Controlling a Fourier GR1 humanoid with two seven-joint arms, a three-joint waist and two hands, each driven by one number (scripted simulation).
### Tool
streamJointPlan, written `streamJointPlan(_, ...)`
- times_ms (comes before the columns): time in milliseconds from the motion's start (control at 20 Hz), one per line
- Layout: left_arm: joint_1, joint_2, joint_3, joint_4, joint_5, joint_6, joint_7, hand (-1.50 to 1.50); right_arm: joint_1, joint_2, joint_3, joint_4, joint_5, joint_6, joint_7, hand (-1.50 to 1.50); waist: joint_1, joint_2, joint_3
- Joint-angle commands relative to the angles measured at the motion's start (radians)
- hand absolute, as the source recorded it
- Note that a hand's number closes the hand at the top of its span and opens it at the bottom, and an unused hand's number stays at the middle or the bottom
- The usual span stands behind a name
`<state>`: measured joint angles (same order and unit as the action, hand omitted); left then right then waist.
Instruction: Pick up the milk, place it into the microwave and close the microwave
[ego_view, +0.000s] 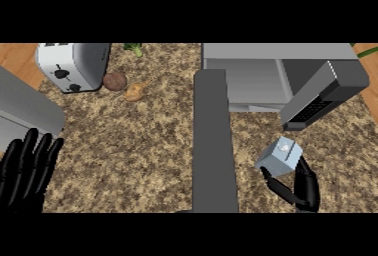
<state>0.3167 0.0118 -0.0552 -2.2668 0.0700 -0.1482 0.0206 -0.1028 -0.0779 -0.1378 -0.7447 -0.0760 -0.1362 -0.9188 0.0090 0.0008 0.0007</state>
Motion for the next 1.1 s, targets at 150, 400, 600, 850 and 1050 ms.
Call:
streamJointPlan(150, -0.020, 0.021, 0.037, 0.015, 0.035, -0.016, 0.001, -1.50, -0.001, 0.010, 0.003, 0.056, -0.003, 0.082, -0.160, 1.50, -0.007, 0.000, 0.000)
streamJointPlan(400, 0.022, 0.018, 0.047, -0.031, 0.049, -0.012, 0.016, -1.50, 0.028, 0.005, 0.072, -0.038, -0.006, 0.218, -0.135, 1.50, -0.008, -0.003, -0.001)
streamJointPlan(600, 0.043, 0.030, 0.074, -0.033, 0.088, -0.040, 0.002, -1.50, 0.053, -0.052, 0.067, 0.061, 0.007, 0.302, -0.255, 1.50, -0.003, -0.001, 0.000)
streamJointPlan(850, 0.019, 0.009, 0.066, 0.031, 0.064, -0.033, -0.025, -1.50, 0.080, -0.007, 0.117, -0.015, 0.036, 0.259, -0.241, 1.50, -0.007, -0.001, -0.001)
streamJointPlan(1050, 0.037, 0.010, 0.065, -0.033, 0.046, -0.013, 0.034, -1.50, 0.191, 0.006, 0.160, -0.269, 0.037, 0.203, -0.089, 1.50, -0.009, -0.002, -0.001)
